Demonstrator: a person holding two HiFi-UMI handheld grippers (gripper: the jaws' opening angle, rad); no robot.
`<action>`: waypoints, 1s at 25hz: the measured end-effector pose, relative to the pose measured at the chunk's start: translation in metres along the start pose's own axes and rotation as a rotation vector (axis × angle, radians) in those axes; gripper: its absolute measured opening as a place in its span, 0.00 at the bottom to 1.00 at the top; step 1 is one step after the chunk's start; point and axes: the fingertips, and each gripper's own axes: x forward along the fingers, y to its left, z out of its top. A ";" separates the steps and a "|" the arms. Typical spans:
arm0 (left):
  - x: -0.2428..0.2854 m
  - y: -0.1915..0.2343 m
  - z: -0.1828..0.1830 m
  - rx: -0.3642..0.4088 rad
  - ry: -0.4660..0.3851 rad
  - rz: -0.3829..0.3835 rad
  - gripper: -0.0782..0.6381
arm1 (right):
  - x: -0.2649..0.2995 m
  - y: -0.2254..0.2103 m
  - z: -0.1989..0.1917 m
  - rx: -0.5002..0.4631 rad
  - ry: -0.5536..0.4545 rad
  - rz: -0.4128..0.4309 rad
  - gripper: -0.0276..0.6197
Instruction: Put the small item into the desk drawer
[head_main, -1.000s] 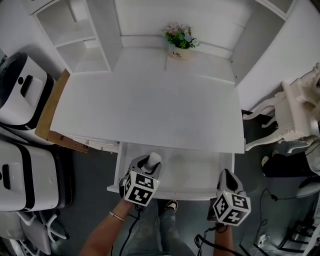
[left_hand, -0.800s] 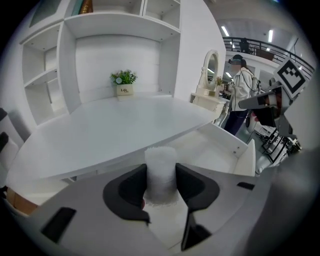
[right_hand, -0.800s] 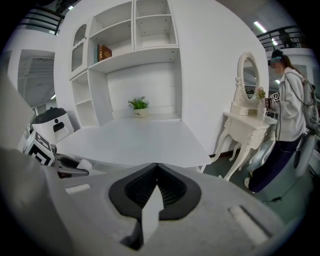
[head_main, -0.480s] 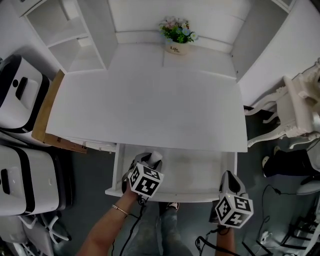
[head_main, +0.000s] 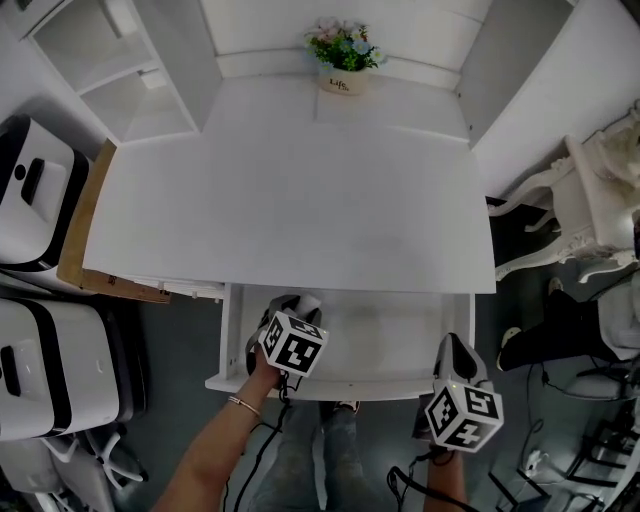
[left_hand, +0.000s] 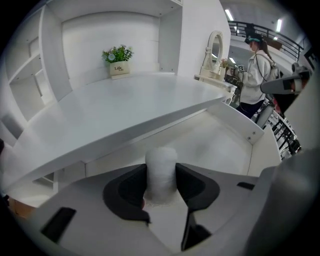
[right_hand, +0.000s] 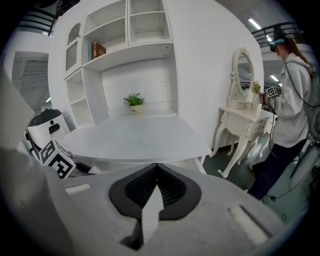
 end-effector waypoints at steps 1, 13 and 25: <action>0.003 0.002 -0.001 -0.005 0.004 0.004 0.34 | 0.000 0.000 -0.001 0.004 0.001 0.000 0.05; 0.033 0.015 0.000 -0.006 0.000 0.057 0.34 | 0.003 -0.004 -0.019 0.018 0.032 -0.013 0.05; 0.046 0.020 -0.002 -0.055 -0.014 0.033 0.35 | 0.007 -0.005 -0.024 0.024 0.043 -0.017 0.05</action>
